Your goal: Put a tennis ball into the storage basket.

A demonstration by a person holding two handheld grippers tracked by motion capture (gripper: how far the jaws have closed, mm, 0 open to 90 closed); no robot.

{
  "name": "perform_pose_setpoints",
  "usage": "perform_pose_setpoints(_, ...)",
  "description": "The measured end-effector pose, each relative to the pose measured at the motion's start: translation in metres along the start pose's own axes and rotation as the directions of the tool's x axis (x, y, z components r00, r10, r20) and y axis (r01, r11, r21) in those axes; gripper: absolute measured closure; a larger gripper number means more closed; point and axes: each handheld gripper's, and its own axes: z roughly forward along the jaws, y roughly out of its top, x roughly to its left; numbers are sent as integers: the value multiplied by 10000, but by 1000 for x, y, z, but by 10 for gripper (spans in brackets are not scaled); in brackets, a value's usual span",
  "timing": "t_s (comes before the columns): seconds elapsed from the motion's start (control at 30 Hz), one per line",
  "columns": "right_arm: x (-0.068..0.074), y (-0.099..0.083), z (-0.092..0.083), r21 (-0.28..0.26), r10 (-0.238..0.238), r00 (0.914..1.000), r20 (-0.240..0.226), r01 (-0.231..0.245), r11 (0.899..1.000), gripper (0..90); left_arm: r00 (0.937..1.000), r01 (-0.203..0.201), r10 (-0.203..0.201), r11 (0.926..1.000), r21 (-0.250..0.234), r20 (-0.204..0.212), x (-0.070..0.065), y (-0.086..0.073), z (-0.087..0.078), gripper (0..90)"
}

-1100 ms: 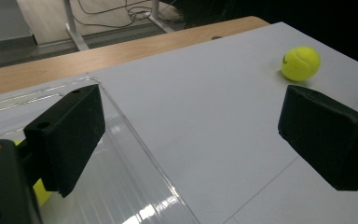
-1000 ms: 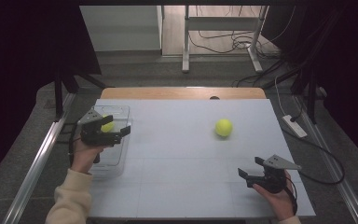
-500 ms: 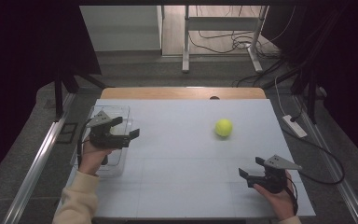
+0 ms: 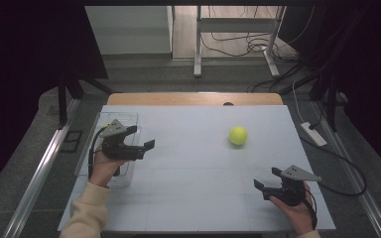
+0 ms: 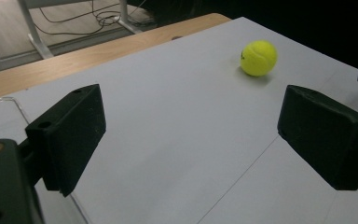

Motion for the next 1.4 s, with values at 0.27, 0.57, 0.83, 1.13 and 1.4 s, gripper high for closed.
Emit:
perform_pose_setpoints(0.27, 0, -1, -1, 64, 12, 10000, 76, -12, 10000, 140, 9995, -227, 223, 9996, 145, 215, -9, 2, 9, 86)
perform_pose_setpoints(0.57, -1, -1, -1, 20, 41, 10000, 86, -41, 10000, 140, 9990, -312, 308, 9994, 117, 321, -15, 4, 11, 86)
perform_pose_setpoints(0.83, 1, 1, 0, -14, -12, 10000, 65, 13, 10000, 140, 9981, -486, 472, 9982, 348, 405, -23, 5, 20, 86)
perform_pose_setpoints(1.13, 1, 0, 0, -25, -8, 10000, 24, 8, 10000, 140, 9966, -699, 673, 9961, 537, 482, -33, 14, 31, 88)
perform_pose_setpoints(1.4, 3, 0, 0, 7, 31, 10000, -1, -31, 10000, 141, 9952, -825, 786, 9943, 676, 586, -39, 16, 40, 89)
